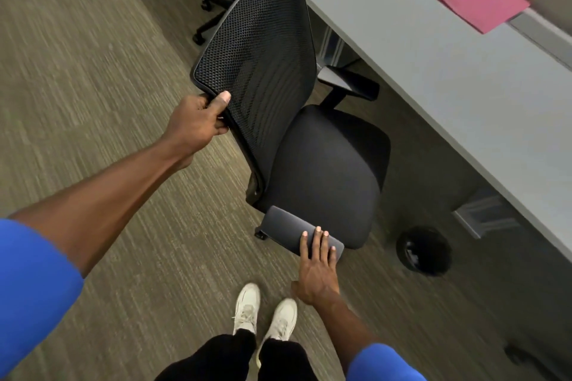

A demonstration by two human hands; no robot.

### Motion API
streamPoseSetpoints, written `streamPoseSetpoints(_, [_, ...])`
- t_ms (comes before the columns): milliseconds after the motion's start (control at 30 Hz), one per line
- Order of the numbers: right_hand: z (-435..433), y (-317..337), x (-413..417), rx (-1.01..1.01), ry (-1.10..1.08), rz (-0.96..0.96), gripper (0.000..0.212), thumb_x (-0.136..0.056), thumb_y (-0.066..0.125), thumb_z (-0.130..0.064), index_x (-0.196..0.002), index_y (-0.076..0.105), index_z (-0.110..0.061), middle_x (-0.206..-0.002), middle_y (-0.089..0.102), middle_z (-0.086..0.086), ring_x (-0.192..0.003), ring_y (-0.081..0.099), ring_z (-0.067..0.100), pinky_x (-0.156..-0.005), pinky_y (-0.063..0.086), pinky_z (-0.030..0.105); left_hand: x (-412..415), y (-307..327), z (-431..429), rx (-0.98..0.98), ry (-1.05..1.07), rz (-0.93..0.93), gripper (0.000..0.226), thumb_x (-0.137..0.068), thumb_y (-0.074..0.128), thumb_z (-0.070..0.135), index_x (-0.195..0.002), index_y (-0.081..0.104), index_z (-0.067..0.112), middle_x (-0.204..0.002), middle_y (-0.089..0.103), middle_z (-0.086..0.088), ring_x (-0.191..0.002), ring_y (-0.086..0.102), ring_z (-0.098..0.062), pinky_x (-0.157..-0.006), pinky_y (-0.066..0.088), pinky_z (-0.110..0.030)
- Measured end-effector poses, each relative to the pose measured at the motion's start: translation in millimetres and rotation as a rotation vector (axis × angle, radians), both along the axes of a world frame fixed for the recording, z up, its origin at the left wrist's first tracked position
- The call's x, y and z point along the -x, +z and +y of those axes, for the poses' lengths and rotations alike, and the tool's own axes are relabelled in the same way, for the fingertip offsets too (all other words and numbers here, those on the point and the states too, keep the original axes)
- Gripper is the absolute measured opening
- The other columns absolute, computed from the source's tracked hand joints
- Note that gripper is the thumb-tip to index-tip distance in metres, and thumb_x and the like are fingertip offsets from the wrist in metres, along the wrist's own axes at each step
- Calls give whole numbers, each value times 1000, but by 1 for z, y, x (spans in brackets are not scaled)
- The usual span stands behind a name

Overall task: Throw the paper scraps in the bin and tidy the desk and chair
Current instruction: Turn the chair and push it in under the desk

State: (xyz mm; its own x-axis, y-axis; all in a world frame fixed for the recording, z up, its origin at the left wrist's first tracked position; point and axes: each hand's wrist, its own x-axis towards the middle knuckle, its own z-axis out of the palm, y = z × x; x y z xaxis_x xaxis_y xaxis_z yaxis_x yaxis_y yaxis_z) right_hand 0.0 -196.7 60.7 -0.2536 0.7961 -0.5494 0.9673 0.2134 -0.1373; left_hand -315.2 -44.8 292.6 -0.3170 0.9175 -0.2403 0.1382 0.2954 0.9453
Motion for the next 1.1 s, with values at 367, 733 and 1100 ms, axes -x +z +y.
streamPoseSetpoints(367, [22,-5,-79,-23,-13,-37,122,-86,69,-49,-164,-18,-14,-167,-33,21,-158,-27,39,-131,2,59,-58,-5,-11,-50,-12,-167,31,-103,68,31,-117,75,4,-112,83,-7,-103,81,-23,-98,64,-47])
streamPoseSetpoints(733, [77,5,-128,-21,-155,-44,97,-95,62,-38,-168,2,-18,-174,-17,15,-163,-7,41,-130,17,53,-92,-14,-7,-53,-83,-124,41,-89,80,46,-109,79,10,-108,83,-6,-105,80,-26,-96,64,-52])
streamPoseSetpoints(1100, [137,33,-153,96,-235,-86,91,-94,67,-41,-166,17,-16,-176,-4,16,-163,3,39,-124,31,57,-154,-16,4,-92,-130,12,41,-87,78,61,-95,83,20,-92,84,2,-92,82,-19,-91,65,-51])
